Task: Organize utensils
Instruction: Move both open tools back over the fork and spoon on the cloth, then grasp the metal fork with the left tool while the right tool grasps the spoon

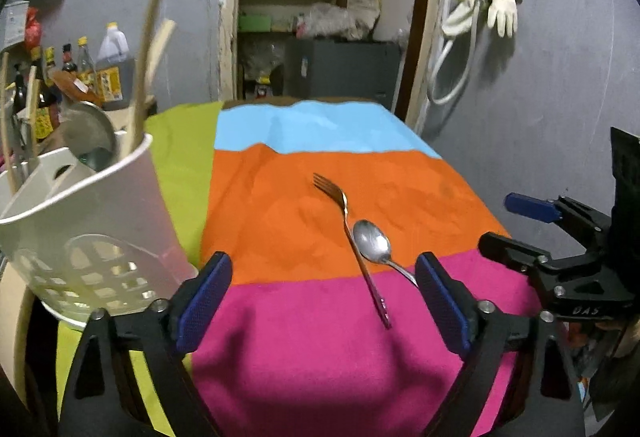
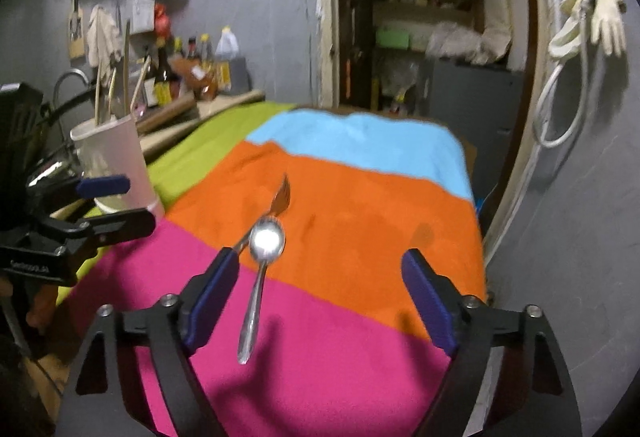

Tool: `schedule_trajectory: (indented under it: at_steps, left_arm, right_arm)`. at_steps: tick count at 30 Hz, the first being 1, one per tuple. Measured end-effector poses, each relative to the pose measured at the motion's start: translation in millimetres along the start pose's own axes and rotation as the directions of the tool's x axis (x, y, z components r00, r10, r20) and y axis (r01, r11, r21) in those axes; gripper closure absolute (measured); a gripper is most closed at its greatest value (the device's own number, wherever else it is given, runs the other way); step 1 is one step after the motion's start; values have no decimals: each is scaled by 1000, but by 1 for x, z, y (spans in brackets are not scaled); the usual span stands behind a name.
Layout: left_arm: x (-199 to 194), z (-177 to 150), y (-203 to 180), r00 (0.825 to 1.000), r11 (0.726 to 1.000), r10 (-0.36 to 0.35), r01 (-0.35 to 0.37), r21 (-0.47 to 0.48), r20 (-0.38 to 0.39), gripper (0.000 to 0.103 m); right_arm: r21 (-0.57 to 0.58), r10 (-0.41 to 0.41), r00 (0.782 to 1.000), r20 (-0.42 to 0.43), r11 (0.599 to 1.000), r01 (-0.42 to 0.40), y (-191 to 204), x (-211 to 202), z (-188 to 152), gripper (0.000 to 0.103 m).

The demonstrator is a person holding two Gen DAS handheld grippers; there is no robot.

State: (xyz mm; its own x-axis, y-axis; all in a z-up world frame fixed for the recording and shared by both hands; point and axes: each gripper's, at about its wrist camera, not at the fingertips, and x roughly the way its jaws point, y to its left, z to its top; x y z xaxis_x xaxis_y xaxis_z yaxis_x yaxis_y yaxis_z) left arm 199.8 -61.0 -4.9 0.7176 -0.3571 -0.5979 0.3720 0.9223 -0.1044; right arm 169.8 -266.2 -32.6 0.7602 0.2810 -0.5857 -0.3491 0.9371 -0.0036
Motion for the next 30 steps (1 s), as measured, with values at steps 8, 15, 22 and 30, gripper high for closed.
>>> schedule_trajectory:
  at_steps: [8,15,22,30]
  left_arm:
    - [37,5,0,986,998,-69,68,-11,-153,51]
    - [66,7,5,959,992,-121,109,-59,-255,71]
    - [75,11,8,943,985,-161,137,-103,-290,84]
    - [82,15,1,930,987,-156,132,-94,-334,90]
  right_arm:
    - [-6,61,989,-131,998,-62,3,24,-8,39]
    - [-46,99,970,-221,993,-112,13,41,-12,52]
    - [-87,100,958,-270,988,-128,23,56,-12,65]
    - [-88,59,961,-271,992,-85,20,64,-9,94]
